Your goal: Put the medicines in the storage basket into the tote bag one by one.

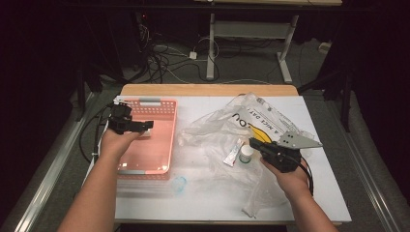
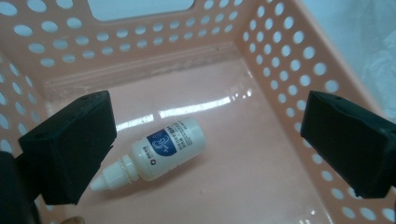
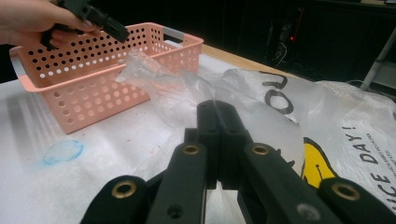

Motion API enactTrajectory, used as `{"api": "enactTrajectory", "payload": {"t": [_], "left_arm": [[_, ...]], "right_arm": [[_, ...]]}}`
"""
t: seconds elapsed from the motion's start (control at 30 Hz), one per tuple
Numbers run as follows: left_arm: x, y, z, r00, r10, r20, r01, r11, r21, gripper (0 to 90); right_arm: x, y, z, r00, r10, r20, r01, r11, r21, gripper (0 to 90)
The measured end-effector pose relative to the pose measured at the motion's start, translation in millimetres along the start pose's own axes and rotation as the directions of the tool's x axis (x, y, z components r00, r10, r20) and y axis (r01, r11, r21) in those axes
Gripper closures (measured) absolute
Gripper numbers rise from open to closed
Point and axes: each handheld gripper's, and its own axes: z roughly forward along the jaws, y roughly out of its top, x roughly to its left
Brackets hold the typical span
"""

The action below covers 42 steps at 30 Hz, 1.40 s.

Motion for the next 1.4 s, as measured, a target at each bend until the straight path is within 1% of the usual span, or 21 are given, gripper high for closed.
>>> {"api": "enactTrajectory", "payload": {"t": [0.1, 0.17, 0.23, 0.3, 0.37, 0.47, 0.53, 0.6, 0.67, 0.7, 0.73, 0.8, 0.83, 0.87, 0.9, 0.97, 1.03, 1.17, 1.27, 1.3, 1.4], "left_arm": [[2.3, 1.6, 10.2, 0.9998, 0.013, -0.012, -0.013, 0.9982, 0.059, 4.6], [3.7, 2.5, 16.7, 0.9997, 0.019, -0.015, -0.017, 0.995, 0.098, 4.9], [4.1, 3.1, 22.5, 0.9994, 0.023, -0.026, -0.02, 0.9919, 0.125, 5.0], [3.8, 3.8, 28.2, 0.9983, 0.034, -0.048, -0.026, 0.988, 0.152, 5.6], [5.1, 3.8, 33.1, 0.9968, 0.047, -0.064, -0.035, 0.9825, 0.183, 7.2], [7.9, 1.9, 39.4, 0.9959, 0.051, -0.075, -0.033, 0.9748, 0.221, 9.6], [9.8, 0.2, 42.2, 0.9942, 0.061, -0.089, -0.037, 0.9679, 0.249, 14.0], [10.3, -0.8, 44.4, 0.9942, 0.059, -0.09, -0.033, 0.9635, 0.266, 15.4], [8.2, -1.5, 45.8, 0.9913, 0.083, -0.101, -0.053, 0.9601, 0.275, 18.7], [7.7, -1.8, 46.2, 0.99, 0.097, -0.103, -0.064, 0.9566, 0.284, 21.2], [7.0, -2.2, 46.7, 0.9893, 0.104, -0.102, -0.071, 0.9547, 0.289, 24.7], [5.5, -3.2, 48.2, 0.9874, 0.12, -0.103, -0.084, 0.95, 0.301, 28.4], [4.6, -3.9, 48.9, 0.9862, 0.132, -0.1, -0.095, 0.9468, 0.307, 33.4], [3.7, -4.5, 49.9, 0.9847, 0.146, -0.095, -0.109, 0.9418, 0.318, 36.1], [2.7, -5.2, 50.8, 0.9846, 0.152, -0.086, -0.117, 0.9405, 0.319, 38.3], [2.0, -5.1, 51.1, 0.9844, 0.157, -0.079, -0.125, 0.9414, 0.313, 40.4], [0.9, -5.0, 51.7, 0.9823, 0.172, -0.075, -0.141, 0.9403, 0.31, 40.4], [0.8, -5.6, 52.7, 0.9832, 0.173, -0.058, -0.148, 0.9428, 0.298, 40.6], [-1.9, -6.0, 52.8, 0.9823, 0.183, -0.04, -0.164, 0.9439, 0.286, 50.0], [-3.4, -6.2, 53.0, 0.9807, 0.193, -0.032, -0.176, 0.9419, 0.286, 54.9], [-7.2, -6.3, 54.6, 0.9796, 0.2, -0.024, -0.185, 0.9428, 0.277, 57.7]], "right_arm": [[-0.4, -0.5, 0.3, 1.0, 0.003, 0.0, -0.003, 1.0, 0.0, 90.0], [-0.7, -1.0, 0.7, 1.0, 0.0, -0.002, 0.0, 1.0, 0.003, 90.0], [-0.3, -1.4, 1.4, 1.0, 0.006, -0.002, -0.006, 1.0, 0.003, 90.0], [-0.3, -1.5, 1.9, 1.0, 0.005, -0.003, -0.005, 1.0, 0.005, 90.0], [-0.3, -1.6, 2.1, 1.0, 0.006, -0.004, -0.006, 1.0, 0.005, 90.0], [-0.2, -1.5, 1.8, 1.0, 0.002, -0.003, -0.002, 1.0, 0.007, 90.0], [-0.4, -1.4, 1.4, 1.0, 0.0, -0.003, 0.0, 1.0, 0.005, 90.0], [-0.5, -1.5, 1.3, 1.0, 0.003, -0.002, -0.003, 1.0, 0.006, 90.0], [-0.3, -1.5, 1.5, 1.0, 0.002, -0.002, -0.002, 1.0, 0.006, 90.0], [-0.2, -1.5, 1.6, 1.0, -0.001, -0.002, 0.001, 1.0, 0.007, 90.0], [0.0, -1.5, 1.6, 1.0, -0.001, -0.004, 0.001, 1.0, 0.008, 90.0], [0.3, -1.5, 1.6, 1.0, -0.001, -0.003, 0.001, 1.0, 0.009, 90.0], [0.3, -1.5, 1.6, 1.0, -0.001, -0.003, 0.001, 1.0, 0.009, 90.0], [0.1, -1.4, 1.6, 1.0, -0.004, -0.004, 0.004, 1.0, 0.008, 90.0], [0.2, -1.4, 1.6, 1.0, -0.002, -0.003, 0.002, 1.0, 0.009, 90.0], [0.1, -1.4, 1.6, 1.0, -0.003, -0.003, 0.003, 1.0, 0.008, 90.0], [0.2, -1.5, 1.7, 1.0, -0.002, -0.003, 0.002, 1.0, 0.009, 90.0], [-0.1, -1.9, 2.0, 1.0, -0.001, -0.002, 0.001, 1.0, 0.01, 90.0], [0.1, -2.0, 2.4, 1.0, -0.002, -0.003, 0.002, 1.0, 0.012, 90.0], [0.3, -2.0, 2.4, 1.0, -0.001, -0.004, 0.001, 1.0, 0.011, 90.0], [0.0, -2.3, 2.4, 1.0, 0.001, -0.003, -0.001, 1.0, 0.012, 90.0]]}}
